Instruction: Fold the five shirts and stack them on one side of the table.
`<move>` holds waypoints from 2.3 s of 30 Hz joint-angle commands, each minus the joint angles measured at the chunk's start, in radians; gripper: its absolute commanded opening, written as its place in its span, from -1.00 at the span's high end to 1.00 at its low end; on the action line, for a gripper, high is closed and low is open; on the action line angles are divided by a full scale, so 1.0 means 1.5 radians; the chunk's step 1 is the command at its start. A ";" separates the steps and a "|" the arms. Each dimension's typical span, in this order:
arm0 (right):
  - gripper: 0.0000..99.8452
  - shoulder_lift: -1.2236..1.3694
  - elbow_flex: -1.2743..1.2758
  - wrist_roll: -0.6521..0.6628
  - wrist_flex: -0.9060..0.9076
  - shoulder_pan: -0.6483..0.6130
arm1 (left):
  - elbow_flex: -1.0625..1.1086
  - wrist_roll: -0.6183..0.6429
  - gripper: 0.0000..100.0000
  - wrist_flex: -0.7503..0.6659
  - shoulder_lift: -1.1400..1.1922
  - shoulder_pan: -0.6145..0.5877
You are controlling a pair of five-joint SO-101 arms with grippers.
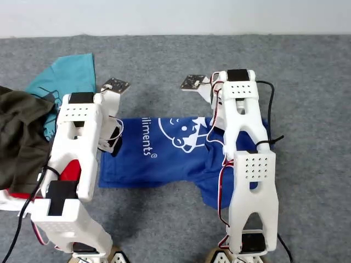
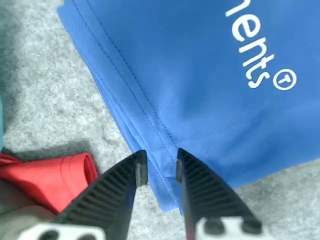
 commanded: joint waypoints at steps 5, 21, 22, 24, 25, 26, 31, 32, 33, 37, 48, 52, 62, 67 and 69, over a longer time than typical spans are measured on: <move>0.98 -0.092 -0.023 -0.011 0.067 -0.008 | 0.002 0.002 0.78 -0.006 -0.005 0.001; 0.97 -0.114 -0.021 -0.088 0.069 -0.003 | 0.003 0.002 0.78 -0.004 -0.005 0.001; 0.95 -0.115 -0.021 -0.099 0.069 -0.003 | 0.003 0.002 0.78 -0.003 -0.005 0.001; 0.84 -0.117 -0.021 -0.115 0.069 -0.003 | 0.003 0.002 0.78 -0.003 -0.005 0.001; 0.77 -0.120 -0.021 -0.117 0.069 -0.003 | 0.003 0.002 0.78 -0.003 -0.005 0.001; 0.71 -0.123 -0.021 -0.118 0.069 -0.002 | 0.003 0.002 0.78 -0.002 -0.005 0.001; 0.88 -0.131 -0.021 -0.114 0.068 -0.005 | 0.003 0.002 0.78 -0.002 -0.005 0.001; 0.94 -0.130 -0.021 -0.115 0.068 -0.005 | 0.003 0.002 0.78 -0.002 -0.005 0.001; 0.98 -0.129 -0.020 -0.117 0.068 -0.005 | 0.003 0.002 0.78 -0.003 -0.005 0.001; 0.86 -0.115 -0.021 -0.116 0.067 -0.006 | 0.004 0.002 0.78 -0.004 -0.005 0.001; 0.77 -0.052 -0.025 -0.113 0.044 -0.011 | 0.004 0.002 0.78 -0.005 -0.005 0.001; 0.99 -0.037 -0.025 -0.099 0.044 -0.011 | 0.004 0.002 0.78 -0.005 -0.005 0.001; 0.98 -0.131 -0.021 -0.109 0.068 -0.010 | 0.004 0.002 0.78 -0.003 -0.005 0.001; 0.98 -0.208 0.018 -0.116 0.070 -0.010 | 0.004 0.002 0.78 -0.002 -0.005 0.001; 0.98 -0.235 0.069 -0.116 0.070 -0.012 | 0.004 0.002 0.78 -0.001 -0.005 0.001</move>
